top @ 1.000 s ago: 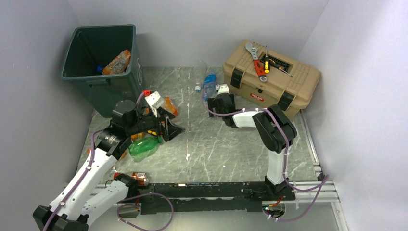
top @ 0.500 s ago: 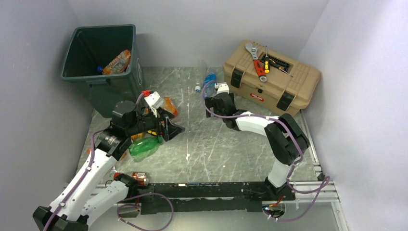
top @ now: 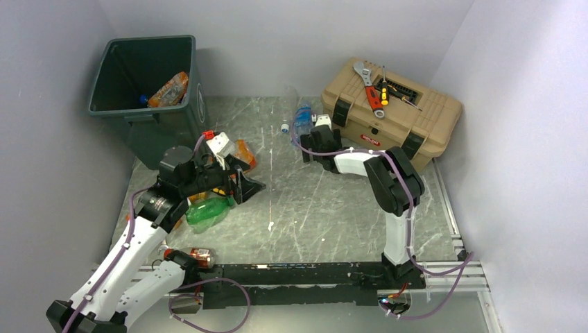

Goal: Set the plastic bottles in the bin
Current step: Pick up the plastic bottle at the center of the board.

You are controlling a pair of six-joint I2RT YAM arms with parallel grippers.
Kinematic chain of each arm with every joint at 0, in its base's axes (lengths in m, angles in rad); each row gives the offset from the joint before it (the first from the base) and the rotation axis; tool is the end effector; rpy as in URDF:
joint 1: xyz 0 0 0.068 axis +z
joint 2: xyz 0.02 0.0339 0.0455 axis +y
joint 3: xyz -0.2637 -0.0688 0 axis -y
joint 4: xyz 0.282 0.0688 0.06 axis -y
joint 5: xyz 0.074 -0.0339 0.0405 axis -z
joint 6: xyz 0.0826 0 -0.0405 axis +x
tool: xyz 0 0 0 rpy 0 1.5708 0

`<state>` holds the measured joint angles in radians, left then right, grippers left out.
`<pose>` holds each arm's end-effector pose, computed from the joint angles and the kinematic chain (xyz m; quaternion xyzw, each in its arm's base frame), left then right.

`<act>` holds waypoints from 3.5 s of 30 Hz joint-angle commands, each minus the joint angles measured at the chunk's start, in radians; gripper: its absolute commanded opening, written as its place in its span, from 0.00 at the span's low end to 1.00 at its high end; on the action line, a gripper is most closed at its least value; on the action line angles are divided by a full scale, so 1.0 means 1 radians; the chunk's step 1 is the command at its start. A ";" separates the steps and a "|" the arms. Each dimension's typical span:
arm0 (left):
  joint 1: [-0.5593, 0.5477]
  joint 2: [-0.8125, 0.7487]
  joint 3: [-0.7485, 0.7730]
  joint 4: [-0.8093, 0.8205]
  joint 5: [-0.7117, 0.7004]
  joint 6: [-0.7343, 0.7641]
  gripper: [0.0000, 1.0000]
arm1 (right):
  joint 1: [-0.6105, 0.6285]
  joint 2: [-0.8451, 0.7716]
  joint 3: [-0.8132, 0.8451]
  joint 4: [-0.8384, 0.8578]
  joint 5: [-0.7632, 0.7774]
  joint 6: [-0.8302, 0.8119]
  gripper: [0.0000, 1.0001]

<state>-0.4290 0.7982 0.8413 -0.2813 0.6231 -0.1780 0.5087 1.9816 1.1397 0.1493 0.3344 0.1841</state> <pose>0.2093 -0.1487 0.3411 0.2816 0.7187 -0.4058 0.4894 0.4280 0.2076 0.0878 -0.0744 0.8922 0.0006 0.4454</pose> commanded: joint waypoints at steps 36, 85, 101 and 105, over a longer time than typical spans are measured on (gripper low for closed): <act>0.003 -0.093 -0.133 0.341 -0.226 -0.359 1.00 | 0.456 -1.162 -0.756 0.260 -0.101 0.205 0.14; -0.215 0.288 -0.037 0.705 -0.036 -0.462 0.80 | 0.514 -1.096 -0.763 0.587 -0.429 0.264 0.09; -0.215 0.244 0.015 0.617 0.064 -0.381 0.17 | 0.514 -1.164 -0.595 0.161 -0.412 0.218 0.81; -0.215 0.247 0.037 0.583 0.108 -0.361 0.15 | 0.513 -1.180 -0.569 0.121 -0.399 0.195 0.88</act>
<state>-0.6411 1.0660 0.8146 0.3073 0.6601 -0.5812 1.0183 0.8257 0.5076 0.3260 -0.0830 0.4137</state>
